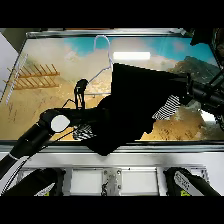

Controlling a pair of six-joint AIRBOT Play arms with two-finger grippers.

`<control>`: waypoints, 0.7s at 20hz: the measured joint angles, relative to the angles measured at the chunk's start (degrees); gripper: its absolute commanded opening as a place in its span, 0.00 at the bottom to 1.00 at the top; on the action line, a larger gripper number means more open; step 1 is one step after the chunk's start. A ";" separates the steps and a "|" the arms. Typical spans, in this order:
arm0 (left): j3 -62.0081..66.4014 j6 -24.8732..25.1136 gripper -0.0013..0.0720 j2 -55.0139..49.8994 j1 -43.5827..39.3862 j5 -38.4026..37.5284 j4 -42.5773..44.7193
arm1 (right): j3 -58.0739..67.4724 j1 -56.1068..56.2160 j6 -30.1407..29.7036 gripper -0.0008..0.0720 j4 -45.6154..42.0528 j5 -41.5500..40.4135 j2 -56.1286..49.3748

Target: Fold the clothes and pants, and hang the long-sleeved shirts on hangers.

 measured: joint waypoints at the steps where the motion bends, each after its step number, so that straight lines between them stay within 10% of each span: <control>1: 0.00 -0.57 0.70 -0.33 -0.70 1.40 0.02 | 0.00 0.00 0.00 0.04 -0.07 -0.02 0.00; 14: 1.66 -2.97 0.70 -5.66 -2.27 4.46 -0.26 | 0.00 0.00 -0.02 0.05 -0.39 0.02 -0.07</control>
